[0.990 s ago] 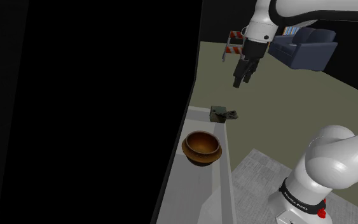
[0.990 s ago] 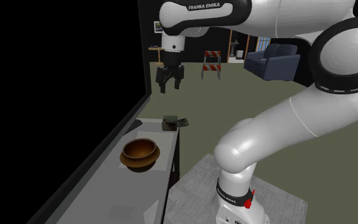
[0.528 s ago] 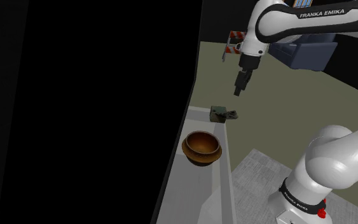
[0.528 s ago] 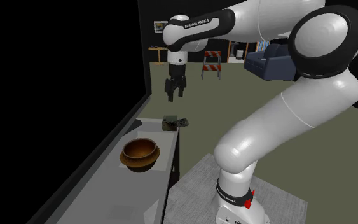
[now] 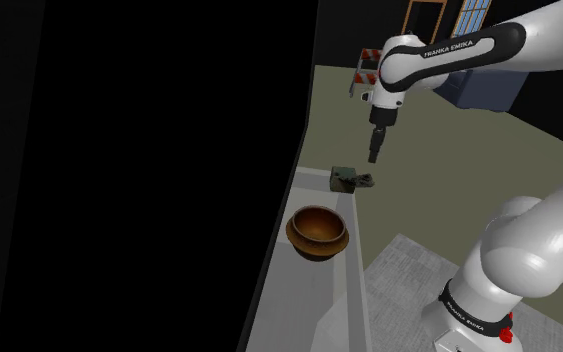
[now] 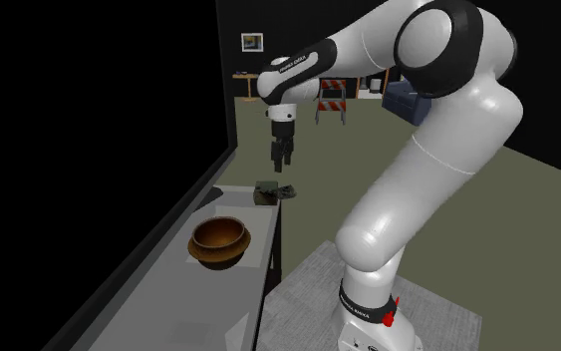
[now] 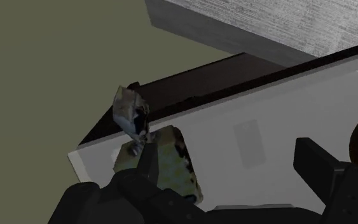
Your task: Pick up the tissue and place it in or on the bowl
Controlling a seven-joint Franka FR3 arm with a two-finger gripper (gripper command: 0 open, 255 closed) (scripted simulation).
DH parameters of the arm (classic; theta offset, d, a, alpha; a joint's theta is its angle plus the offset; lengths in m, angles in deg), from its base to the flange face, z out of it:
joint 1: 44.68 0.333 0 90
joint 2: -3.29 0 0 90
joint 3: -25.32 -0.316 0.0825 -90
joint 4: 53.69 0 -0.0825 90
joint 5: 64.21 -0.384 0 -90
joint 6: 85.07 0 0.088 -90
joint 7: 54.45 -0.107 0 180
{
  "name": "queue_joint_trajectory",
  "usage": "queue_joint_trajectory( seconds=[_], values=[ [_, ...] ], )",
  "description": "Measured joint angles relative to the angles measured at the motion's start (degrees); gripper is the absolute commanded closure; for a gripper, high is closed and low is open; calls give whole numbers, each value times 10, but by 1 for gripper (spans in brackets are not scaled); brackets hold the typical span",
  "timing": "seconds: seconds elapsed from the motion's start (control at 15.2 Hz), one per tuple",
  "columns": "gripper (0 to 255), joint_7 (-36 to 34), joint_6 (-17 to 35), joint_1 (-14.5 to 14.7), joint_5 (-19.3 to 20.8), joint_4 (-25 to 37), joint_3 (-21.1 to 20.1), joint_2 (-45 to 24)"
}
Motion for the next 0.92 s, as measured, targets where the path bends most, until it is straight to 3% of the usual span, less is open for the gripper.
queue_joint_trajectory(
  seconds=[0.46,0.92],
  values=[
    [0,161,52,8,-24,65,65,-165],
    [0,193,101,7,-36,46,73,-205]
  ],
)
